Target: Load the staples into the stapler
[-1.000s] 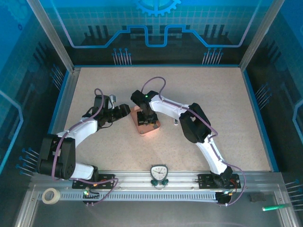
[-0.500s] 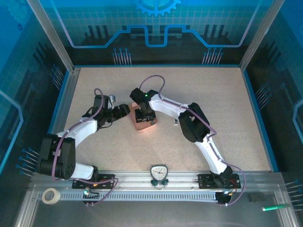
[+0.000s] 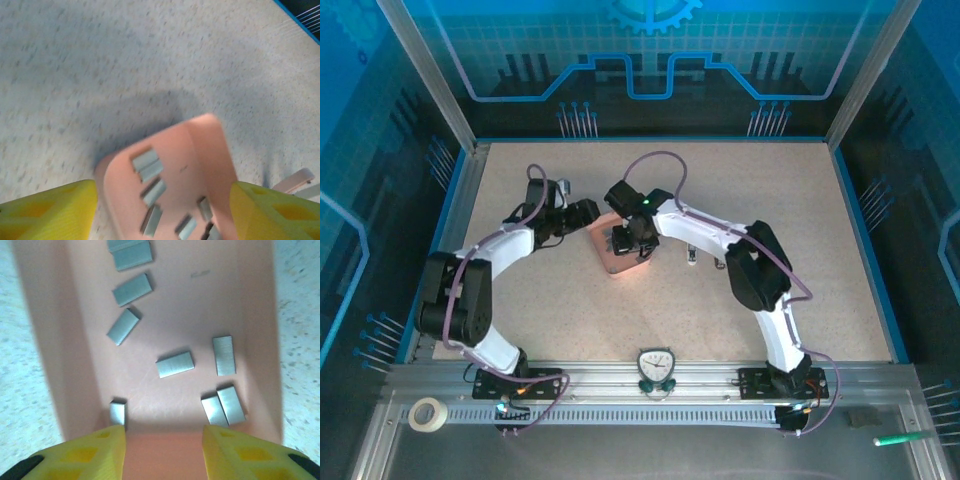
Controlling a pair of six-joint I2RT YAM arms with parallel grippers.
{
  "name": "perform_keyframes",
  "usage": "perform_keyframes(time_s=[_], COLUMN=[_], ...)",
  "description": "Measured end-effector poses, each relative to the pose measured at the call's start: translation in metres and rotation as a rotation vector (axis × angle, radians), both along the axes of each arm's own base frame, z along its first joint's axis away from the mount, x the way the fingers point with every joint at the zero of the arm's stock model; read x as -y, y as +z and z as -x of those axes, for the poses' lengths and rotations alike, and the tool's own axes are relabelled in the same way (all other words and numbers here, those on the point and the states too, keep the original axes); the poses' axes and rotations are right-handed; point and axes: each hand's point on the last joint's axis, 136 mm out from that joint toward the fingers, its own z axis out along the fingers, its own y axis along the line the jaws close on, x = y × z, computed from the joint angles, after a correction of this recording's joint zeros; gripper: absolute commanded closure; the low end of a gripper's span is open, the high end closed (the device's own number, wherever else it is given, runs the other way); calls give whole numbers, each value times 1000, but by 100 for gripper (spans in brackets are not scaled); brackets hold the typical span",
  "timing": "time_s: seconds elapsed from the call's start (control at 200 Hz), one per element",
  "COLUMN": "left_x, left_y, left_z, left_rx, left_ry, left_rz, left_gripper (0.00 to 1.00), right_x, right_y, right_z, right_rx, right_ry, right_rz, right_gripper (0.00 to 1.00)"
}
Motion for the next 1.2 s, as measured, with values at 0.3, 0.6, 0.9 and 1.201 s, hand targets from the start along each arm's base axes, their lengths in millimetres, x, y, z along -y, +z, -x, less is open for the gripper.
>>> perform_keyframes(time_s=[0.3, 0.6, 0.9, 1.201], left_x=[9, 25, 35, 35], left_y=[-1, -35, -41, -47], left_z=[-60, -68, -56, -21], left_rx=[43, -25, -57, -105], left_ry=[-54, -142, -207, -239], left_rz=[-38, -6, 9, 7], left_gripper=[35, 38, 42, 44], right_x=[28, 41, 32, 37], right_y=[18, -24, -20, -25], right_z=[35, 65, 55, 39], right_rx=[5, -99, -91, -95], right_ry=[-45, -115, -144, -182], right_rz=[-77, -121, -198, -243], right_gripper=[52, 46, 42, 41])
